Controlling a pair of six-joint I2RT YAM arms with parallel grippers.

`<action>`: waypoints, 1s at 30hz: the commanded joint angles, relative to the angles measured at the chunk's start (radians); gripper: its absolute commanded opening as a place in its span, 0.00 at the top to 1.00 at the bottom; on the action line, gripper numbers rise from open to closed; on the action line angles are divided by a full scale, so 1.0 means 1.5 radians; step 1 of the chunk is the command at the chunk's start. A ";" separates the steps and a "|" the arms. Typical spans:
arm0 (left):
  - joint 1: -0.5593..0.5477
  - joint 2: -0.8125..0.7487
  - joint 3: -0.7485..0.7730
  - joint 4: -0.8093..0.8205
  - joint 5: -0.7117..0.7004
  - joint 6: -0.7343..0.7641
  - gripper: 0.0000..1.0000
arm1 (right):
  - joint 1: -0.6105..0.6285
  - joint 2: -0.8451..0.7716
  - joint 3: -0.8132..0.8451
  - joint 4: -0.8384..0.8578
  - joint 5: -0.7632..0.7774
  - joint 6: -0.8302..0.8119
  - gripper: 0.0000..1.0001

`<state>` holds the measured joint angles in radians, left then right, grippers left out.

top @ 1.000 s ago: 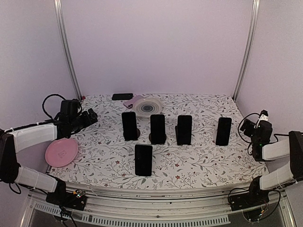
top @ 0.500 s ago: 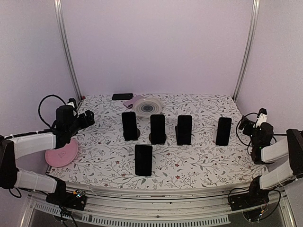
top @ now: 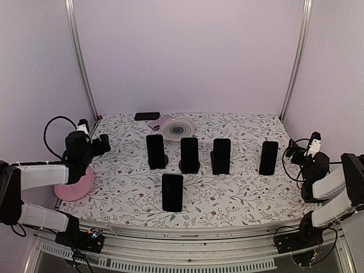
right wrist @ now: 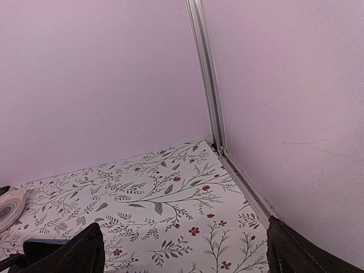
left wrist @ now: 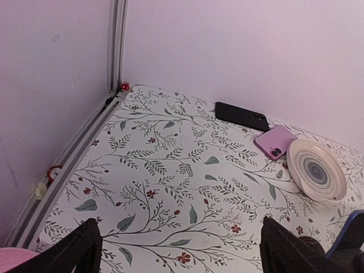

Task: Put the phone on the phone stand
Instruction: Reset both arms

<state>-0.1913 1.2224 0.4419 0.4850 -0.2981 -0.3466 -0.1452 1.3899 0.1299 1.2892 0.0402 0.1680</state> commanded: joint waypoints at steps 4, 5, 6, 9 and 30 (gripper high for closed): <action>0.007 0.004 -0.015 0.111 -0.075 0.081 0.03 | 0.024 0.051 -0.045 0.174 -0.018 -0.033 0.01; 0.008 0.004 -0.019 0.126 -0.082 0.088 0.03 | 0.030 0.082 -0.047 0.207 -0.012 -0.042 0.01; 0.008 0.003 -0.024 0.141 -0.084 0.097 0.03 | 0.033 0.098 -0.051 0.231 -0.011 -0.049 0.01; 0.008 0.007 -0.034 0.180 -0.091 0.120 0.03 | 0.036 0.092 -0.057 0.228 0.003 -0.049 0.01; 0.009 0.047 -0.145 0.481 -0.123 0.290 0.03 | 0.040 0.098 -0.061 0.246 0.015 -0.046 0.01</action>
<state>-0.1886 1.2892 0.2531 1.1221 -0.4419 0.0219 -0.0917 1.5284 0.0509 1.5284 0.0502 0.1070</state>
